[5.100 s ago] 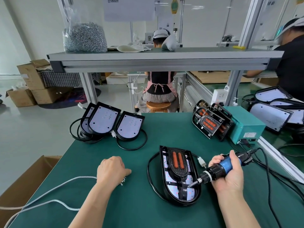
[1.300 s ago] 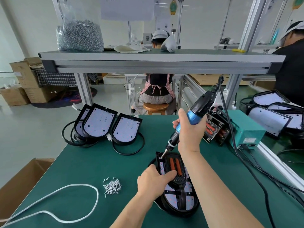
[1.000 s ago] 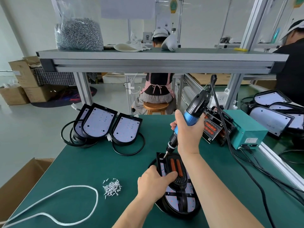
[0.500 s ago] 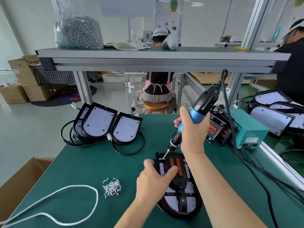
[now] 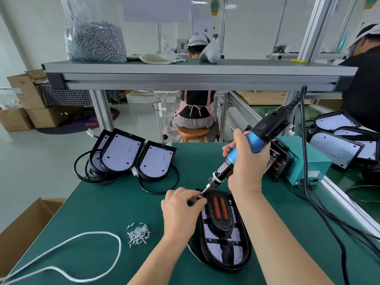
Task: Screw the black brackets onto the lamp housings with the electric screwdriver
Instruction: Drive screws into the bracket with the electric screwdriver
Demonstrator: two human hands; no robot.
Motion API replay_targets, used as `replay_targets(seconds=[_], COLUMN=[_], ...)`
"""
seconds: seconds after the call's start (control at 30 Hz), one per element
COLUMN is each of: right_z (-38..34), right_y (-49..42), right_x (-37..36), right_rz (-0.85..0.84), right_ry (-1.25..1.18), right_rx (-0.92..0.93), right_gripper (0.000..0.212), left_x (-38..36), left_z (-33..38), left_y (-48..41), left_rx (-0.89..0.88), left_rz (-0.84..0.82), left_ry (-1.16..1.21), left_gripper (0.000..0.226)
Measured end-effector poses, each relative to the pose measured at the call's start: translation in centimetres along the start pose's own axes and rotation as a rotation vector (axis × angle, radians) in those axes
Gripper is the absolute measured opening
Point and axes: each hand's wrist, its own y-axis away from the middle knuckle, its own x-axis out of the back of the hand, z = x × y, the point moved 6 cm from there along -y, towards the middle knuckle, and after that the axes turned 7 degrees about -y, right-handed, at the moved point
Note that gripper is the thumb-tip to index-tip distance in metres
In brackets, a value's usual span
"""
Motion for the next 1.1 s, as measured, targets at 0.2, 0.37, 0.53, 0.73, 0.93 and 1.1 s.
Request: replay_targets(seconds=[0.2,0.37,0.53,0.73,0.93,1.1], right_z=[-0.4,-0.7,-0.6,-0.6,-1.1,-1.2], right_y=[0.3,0.4,0.7,0.9,1.3,1.9], right_x=[0.0,-0.2,0.2,0.5,0.3,0.4], right_rz=[0.006,-0.009,-0.019,-0.026,-0.032,-0.016], right_ry=[-0.006,-0.016,0.004,0.032,0.038,0.073], right_rx=[-0.004,-0.004,0.004,0.023,0.042,0.066], right_gripper=[0.030,0.031,0.033,0.038,0.035,0.050], left_x=[0.5,0.3,0.4,0.4,0.4,0.4], left_z=[0.3,1.0,1.5,1.9,2.7,3.0], left_y=[-0.1,0.0,0.1,0.4,0.8,0.8], left_rx=[-0.039,-0.134,-0.185,-0.240,-0.300,-0.290], left_rz=[0.031,0.034,0.054,0.067,0.066,0.051], left_ry=[-0.066,-0.255,-0.314,-0.385,-0.472,-0.467], left_gripper=[0.011,0.017,0.021,0.025,0.029,0.035])
